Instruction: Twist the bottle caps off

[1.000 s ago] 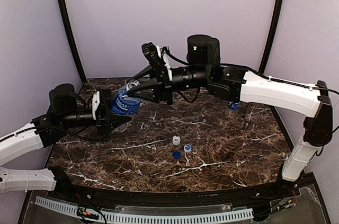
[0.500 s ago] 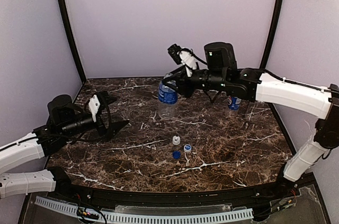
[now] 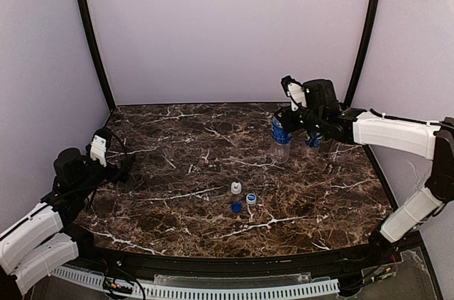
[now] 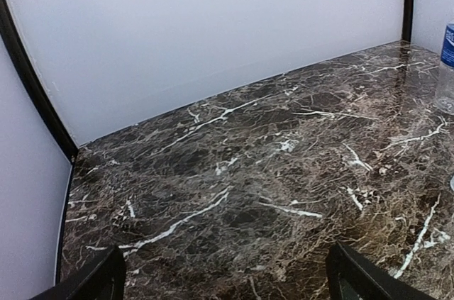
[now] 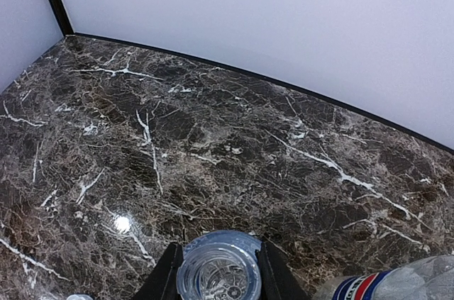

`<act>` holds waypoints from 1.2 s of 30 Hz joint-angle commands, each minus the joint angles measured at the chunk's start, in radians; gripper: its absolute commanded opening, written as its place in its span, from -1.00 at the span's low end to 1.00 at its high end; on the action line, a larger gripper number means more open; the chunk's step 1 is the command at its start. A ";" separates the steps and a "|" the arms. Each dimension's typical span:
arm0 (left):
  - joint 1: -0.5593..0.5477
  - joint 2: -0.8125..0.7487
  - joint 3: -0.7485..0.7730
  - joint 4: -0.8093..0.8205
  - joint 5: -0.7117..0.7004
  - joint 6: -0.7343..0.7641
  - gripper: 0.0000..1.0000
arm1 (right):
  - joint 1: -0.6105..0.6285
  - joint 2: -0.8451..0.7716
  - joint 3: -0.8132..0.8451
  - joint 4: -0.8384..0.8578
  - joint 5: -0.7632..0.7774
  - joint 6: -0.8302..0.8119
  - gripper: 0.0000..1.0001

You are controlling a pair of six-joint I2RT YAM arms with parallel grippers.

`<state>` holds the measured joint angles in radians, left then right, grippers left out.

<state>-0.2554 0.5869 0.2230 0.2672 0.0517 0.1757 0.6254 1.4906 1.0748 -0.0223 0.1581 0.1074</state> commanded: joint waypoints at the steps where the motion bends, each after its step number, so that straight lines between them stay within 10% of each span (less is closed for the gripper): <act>1: 0.052 -0.028 -0.030 0.019 -0.017 -0.013 0.97 | -0.008 0.022 -0.039 0.082 0.010 0.049 -1.00; 12: 0.075 -0.034 -0.034 0.022 0.012 -0.018 0.98 | -0.009 0.032 -0.104 0.123 -0.002 0.068 -0.98; 22: 0.082 -0.031 -0.037 0.025 0.030 -0.020 0.98 | -0.010 -0.005 -0.033 0.053 0.022 0.058 0.94; 36: 0.101 -0.021 -0.061 0.053 0.025 -0.017 0.98 | -0.113 -0.333 -0.077 -0.275 0.230 0.162 0.97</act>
<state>-0.1654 0.5648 0.1928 0.2848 0.0704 0.1673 0.5922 1.2888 1.1172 -0.1471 0.2722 0.1761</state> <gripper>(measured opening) 0.987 0.986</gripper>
